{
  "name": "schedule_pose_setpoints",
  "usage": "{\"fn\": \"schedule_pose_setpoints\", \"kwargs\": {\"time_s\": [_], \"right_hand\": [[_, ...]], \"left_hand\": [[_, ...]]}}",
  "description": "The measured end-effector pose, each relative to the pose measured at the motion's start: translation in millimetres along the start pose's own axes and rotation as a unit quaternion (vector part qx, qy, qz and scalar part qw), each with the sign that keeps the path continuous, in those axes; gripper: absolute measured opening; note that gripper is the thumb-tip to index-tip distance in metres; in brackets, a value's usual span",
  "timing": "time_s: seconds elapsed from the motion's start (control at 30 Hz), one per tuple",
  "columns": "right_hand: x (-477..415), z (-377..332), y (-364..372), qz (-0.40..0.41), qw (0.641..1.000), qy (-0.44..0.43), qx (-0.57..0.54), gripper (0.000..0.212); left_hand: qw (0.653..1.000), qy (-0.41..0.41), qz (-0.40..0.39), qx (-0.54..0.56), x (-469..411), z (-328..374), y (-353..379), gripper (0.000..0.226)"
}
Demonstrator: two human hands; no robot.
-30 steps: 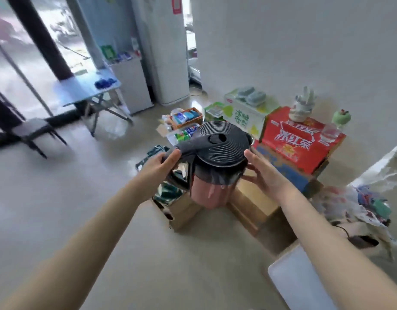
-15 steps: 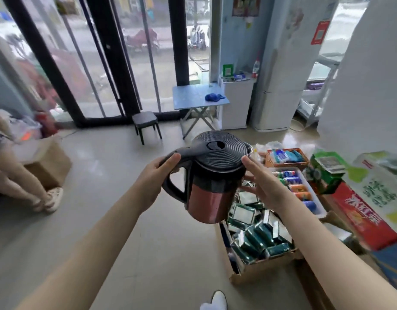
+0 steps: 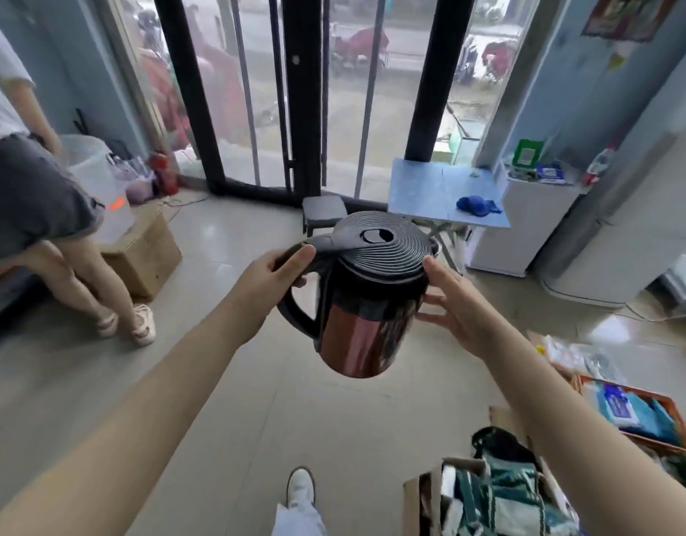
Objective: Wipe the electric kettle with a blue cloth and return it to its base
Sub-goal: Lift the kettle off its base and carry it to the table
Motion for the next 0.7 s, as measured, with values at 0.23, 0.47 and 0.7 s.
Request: {"fn": "schedule_pose_setpoints", "kwargs": {"time_s": [0.23, 0.47, 0.7], "right_hand": [[-179.4, -46.2, -13.1, 0.031, 1.000, 0.005, -0.005, 0.072], [-352.9, -68.0, -59.3, 0.071, 0.997, 0.002, -0.022, 0.054], [-538.8, -95.2, -104.7, 0.083, 0.996, 0.013, -0.030, 0.045]], "left_hand": [[0.998, -0.019, -0.058, -0.012, -209.8, 8.9, 4.1, 0.068], [0.993, -0.007, -0.113, -0.018, -414.0, -1.1, 47.2, 0.072], [0.991, -0.005, -0.133, 0.000, -602.7, 7.2, 93.6, 0.036]]}}
Point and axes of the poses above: each hand's wrist, its own x-axis away from the middle knuckle, its own y-axis out of the palm, z = x × y, the point moved 6 cm from there along -x, towards the middle knuckle, and after that the axes turned 5 degrees about z, right-handed, at the moved point
